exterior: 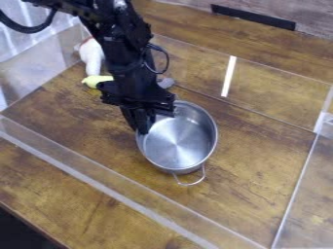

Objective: Remove the mushroom from the silver pot and put it on the table

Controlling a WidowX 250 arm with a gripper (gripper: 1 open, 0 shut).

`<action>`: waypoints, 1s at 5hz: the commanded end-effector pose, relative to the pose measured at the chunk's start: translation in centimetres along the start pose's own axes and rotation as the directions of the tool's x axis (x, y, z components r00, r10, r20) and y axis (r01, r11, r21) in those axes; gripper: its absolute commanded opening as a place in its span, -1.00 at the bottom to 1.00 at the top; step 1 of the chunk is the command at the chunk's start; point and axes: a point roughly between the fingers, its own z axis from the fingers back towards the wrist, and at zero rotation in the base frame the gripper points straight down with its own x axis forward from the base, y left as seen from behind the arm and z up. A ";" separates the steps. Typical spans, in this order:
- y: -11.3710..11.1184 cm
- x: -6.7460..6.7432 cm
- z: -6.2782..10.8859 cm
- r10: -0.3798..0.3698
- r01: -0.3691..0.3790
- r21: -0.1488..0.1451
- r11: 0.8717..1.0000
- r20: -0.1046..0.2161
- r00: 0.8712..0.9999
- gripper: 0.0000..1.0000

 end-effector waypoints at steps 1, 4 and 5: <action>0.0 0.9 -0.4 -0.043 0.043 -0.012 0.999 0.048 0.998 -1.00; 2.2 0.1 -2.4 -0.059 0.060 -0.019 0.998 0.068 0.996 -1.00; 3.0 -0.2 -2.8 -0.053 0.055 -0.019 0.998 0.075 0.996 -1.00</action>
